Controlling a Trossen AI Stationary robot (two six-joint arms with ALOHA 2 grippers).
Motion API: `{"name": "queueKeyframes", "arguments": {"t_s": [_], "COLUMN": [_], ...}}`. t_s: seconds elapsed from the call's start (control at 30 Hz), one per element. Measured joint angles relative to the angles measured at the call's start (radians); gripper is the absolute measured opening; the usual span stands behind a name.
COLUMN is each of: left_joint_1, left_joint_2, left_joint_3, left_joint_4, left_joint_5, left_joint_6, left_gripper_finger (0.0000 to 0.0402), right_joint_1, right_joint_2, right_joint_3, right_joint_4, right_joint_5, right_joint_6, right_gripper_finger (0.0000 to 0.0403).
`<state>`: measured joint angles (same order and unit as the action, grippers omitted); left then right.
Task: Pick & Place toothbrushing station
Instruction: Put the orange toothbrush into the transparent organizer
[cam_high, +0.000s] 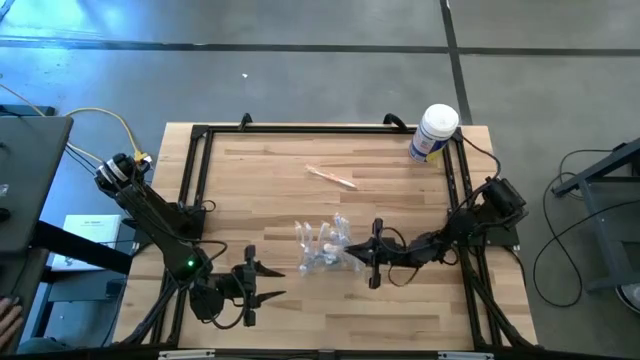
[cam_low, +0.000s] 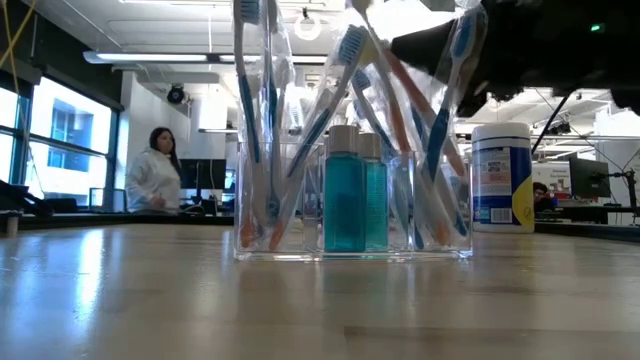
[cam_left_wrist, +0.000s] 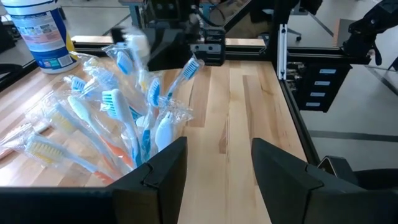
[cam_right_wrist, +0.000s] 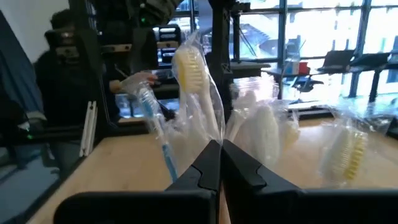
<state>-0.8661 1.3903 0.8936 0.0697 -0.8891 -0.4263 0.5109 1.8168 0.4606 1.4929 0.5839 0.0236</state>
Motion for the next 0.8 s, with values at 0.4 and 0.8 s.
{"name": "queueKeyframes", "arguments": {"t_s": [0.4, 0.8], "left_joint_1": [0.002, 0.002], "left_joint_2": [0.000, 0.000], "left_joint_3": [0.000, 0.000], "left_joint_4": [0.007, 0.007], "left_joint_5": [-0.002, -0.002], "left_joint_6": [0.000, 0.000], "left_gripper_finger": [0.0175, 0.0175], "right_joint_1": [0.160, 0.260], "right_joint_2": [0.000, 0.000], "right_joint_3": [-0.001, -0.001], "right_joint_4": [-0.087, -0.202], "right_joint_5": [0.379, 0.571], "right_joint_6": [-0.073, -0.055], "right_gripper_finger": [0.0002, 0.0002]}}
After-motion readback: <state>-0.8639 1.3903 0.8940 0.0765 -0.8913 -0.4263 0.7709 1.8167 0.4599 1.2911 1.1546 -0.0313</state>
